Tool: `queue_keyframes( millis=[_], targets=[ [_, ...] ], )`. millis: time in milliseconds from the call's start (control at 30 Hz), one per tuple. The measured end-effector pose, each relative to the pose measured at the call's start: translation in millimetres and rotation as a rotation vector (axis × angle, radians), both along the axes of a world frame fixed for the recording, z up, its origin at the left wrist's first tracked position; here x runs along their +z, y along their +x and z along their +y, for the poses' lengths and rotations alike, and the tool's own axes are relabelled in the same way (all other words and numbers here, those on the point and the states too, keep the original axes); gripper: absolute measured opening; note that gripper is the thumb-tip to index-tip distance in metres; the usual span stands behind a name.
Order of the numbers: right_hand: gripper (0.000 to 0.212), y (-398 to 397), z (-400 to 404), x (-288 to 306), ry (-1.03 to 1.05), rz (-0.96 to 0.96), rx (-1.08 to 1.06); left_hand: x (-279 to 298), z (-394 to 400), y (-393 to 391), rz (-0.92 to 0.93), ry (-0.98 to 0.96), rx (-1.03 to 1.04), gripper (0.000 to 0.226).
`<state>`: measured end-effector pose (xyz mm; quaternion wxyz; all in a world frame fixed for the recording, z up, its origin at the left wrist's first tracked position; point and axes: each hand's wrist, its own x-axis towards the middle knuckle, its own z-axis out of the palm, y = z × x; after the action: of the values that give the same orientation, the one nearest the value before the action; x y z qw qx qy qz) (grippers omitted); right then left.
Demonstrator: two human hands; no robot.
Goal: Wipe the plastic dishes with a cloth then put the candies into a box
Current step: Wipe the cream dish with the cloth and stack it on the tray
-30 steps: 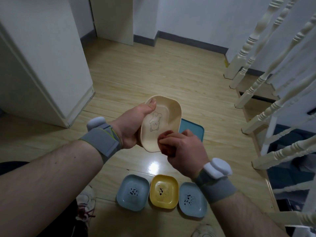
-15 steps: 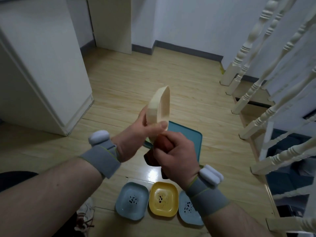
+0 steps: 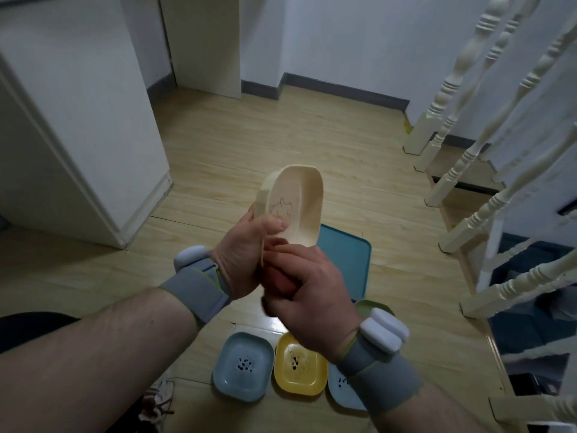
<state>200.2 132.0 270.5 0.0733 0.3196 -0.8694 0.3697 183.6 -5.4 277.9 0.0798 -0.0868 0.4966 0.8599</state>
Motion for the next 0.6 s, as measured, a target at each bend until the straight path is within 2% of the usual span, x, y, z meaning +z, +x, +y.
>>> queue_keyframes(
  millis=[67, 200, 267, 367, 433, 500, 600],
  targets=[
    [0.051, 2.8, -2.0, 4.8, -0.042, -0.014, 0.047, 0.7, -3.4, -0.9, -0.049, 0.04, -0.022, 0.089],
    [0.05, -21.5, 15.4, -6.1, 0.106, 0.028, -0.045, 3.3, -3.6, 0.9, 0.078, 0.158, -0.078, 0.067],
    [0.048, -21.6, 15.2, -5.6, 0.159, 0.003, -0.105, 2.6, -0.4, 1.3, 0.059, 0.139, -0.047, 0.072],
    [0.05, -5.6, -0.3, 7.2, -0.02, -0.141, 0.015, 0.0, 1.7, 0.3, -0.016, 0.083, 0.013, 0.087],
    [0.05, -0.3, -3.9, 12.5, -0.148, -0.209, 0.086, 0.5, 0.1, 0.2, -0.013, 0.12, -0.03, 0.073],
    [0.052, -7.8, 3.8, 7.5, -0.08, -0.161, 0.045, 1.2, -2.6, -0.3, 0.041, 0.159, -0.078, 0.057],
    [0.053, -19.6, 16.0, 1.2, 0.148, -0.107, -0.091, 0.0, -2.6, 0.2, 0.091, 0.139, -0.072, 0.059]
  ],
)
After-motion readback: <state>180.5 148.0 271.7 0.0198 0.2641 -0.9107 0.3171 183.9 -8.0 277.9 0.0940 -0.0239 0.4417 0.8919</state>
